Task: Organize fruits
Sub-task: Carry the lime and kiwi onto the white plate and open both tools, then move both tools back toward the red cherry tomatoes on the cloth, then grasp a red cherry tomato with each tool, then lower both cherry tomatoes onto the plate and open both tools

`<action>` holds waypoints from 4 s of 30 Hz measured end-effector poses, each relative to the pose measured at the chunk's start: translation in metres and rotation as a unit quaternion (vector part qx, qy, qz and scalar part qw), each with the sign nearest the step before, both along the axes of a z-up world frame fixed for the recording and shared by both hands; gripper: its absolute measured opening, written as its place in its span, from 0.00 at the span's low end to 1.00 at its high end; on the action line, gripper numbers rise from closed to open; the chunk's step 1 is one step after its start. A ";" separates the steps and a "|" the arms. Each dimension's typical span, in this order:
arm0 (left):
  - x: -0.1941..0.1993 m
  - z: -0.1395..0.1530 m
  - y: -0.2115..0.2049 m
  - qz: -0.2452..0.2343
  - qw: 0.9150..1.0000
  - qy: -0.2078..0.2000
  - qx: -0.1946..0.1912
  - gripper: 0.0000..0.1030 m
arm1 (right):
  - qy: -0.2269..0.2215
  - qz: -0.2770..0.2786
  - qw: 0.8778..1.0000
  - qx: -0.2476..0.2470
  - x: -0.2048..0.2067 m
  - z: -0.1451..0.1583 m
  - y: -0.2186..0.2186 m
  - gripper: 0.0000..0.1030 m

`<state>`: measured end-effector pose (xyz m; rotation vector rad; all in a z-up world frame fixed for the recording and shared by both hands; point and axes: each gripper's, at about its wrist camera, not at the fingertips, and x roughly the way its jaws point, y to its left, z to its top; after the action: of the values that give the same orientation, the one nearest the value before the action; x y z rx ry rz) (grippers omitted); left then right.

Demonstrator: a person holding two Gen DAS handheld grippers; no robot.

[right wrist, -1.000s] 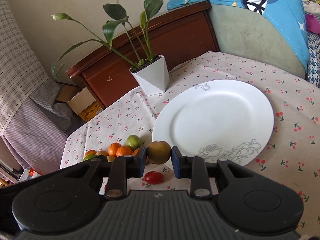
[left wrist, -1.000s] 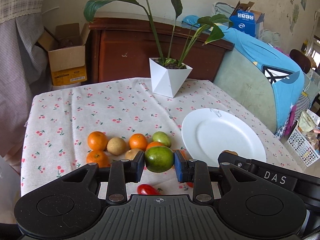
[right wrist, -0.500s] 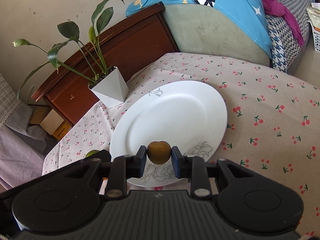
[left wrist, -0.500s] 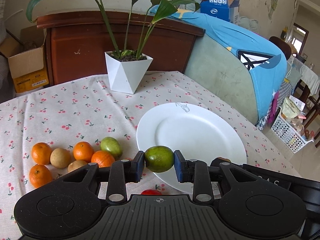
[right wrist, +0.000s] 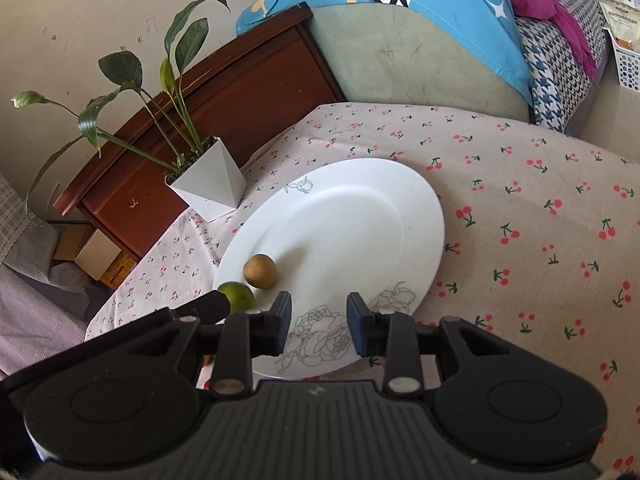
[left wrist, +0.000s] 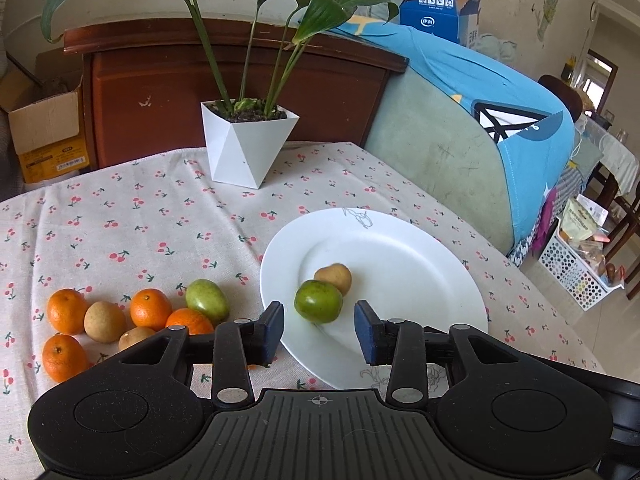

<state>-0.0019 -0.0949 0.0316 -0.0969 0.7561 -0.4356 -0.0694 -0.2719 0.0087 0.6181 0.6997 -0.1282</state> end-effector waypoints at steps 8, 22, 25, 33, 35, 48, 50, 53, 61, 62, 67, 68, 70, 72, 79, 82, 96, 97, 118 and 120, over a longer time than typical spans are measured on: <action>-0.006 0.013 0.014 0.016 1.000 0.003 0.016 0.48 | -0.001 0.018 1.000 0.003 0.000 0.001 0.006 0.33; -0.030 0.024 0.070 0.061 0.998 0.002 0.035 0.49 | -0.011 0.069 0.998 0.003 -0.003 0.006 0.024 0.33; -0.036 0.021 0.081 0.069 0.997 0.006 0.038 0.49 | -0.013 0.091 0.996 0.005 -0.004 0.006 0.031 0.33; -0.042 0.005 0.096 0.083 0.995 0.030 0.054 0.49 | -0.017 0.151 0.988 0.006 -0.001 0.003 0.057 0.33; -0.042 0.002 0.097 0.085 0.994 0.033 0.063 0.49 | -0.010 0.159 0.987 0.002 0.001 -0.001 0.063 0.33; -0.046 -0.012 0.091 0.053 0.995 0.028 0.080 0.49 | 0.001 0.173 0.983 -0.061 0.011 -0.013 0.086 0.33; -0.046 -0.013 0.089 0.047 0.995 0.028 0.079 0.49 | 0.000 0.176 0.982 -0.071 0.011 -0.012 0.088 0.33; -0.047 -0.015 0.084 0.040 0.995 0.021 0.086 0.49 | -0.002 0.179 0.980 -0.086 0.012 -0.012 0.090 0.31; -0.048 -0.020 0.078 0.019 0.996 0.001 0.093 0.46 | -0.004 0.171 0.981 -0.096 0.011 -0.013 0.087 0.24; -0.048 -0.021 0.077 0.016 0.995 0.001 0.094 0.46 | -0.004 0.170 0.981 -0.092 0.011 -0.013 0.086 0.24; -0.049 -0.024 0.074 0.004 0.995 -0.011 0.099 0.46 | -0.007 0.165 0.983 -0.082 0.010 -0.011 0.082 0.24; -0.048 -0.025 0.074 0.003 0.995 -0.011 0.098 0.46 | -0.008 0.164 0.983 -0.079 0.010 -0.011 0.081 0.24; -0.047 -0.026 0.073 0.002 0.995 -0.010 0.097 0.43 | -0.009 0.161 0.984 -0.074 0.010 -0.010 0.079 0.24; -0.045 -0.027 0.073 0.000 0.996 -0.011 0.094 0.40 | -0.009 0.157 0.985 -0.069 0.010 -0.009 0.077 0.24; -0.045 -0.029 0.071 -0.011 0.996 -0.017 0.091 0.29 | -0.009 0.153 0.986 -0.059 0.010 -0.009 0.075 0.24; -0.046 -0.029 0.070 -0.017 0.996 -0.019 0.089 0.27 | -0.009 0.153 0.986 -0.058 0.010 -0.009 0.075 0.24; -0.046 -0.007 0.074 0.011 0.997 -0.043 0.055 0.26 | -0.036 0.138 0.989 -0.048 0.003 0.007 0.064 0.24; -0.045 -0.003 0.073 0.011 0.998 -0.049 0.049 0.26 | -0.041 0.133 0.989 -0.047 0.001 0.010 0.060 0.24; -0.016 -0.004 0.002 -0.047 0.998 -0.038 0.019 0.27 | -0.023 0.012 1.000 -0.002 -0.002 0.003 -0.005 0.24; -0.012 -0.008 -0.001 -0.049 0.998 -0.031 0.020 0.27 | -0.020 0.006 1.000 0.005 -0.003 0.000 -0.008 0.25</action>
<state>-0.0138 -0.0961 0.0239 -0.0090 0.7097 -0.5133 -0.0719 -0.2797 0.0091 0.6237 0.6665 -0.1005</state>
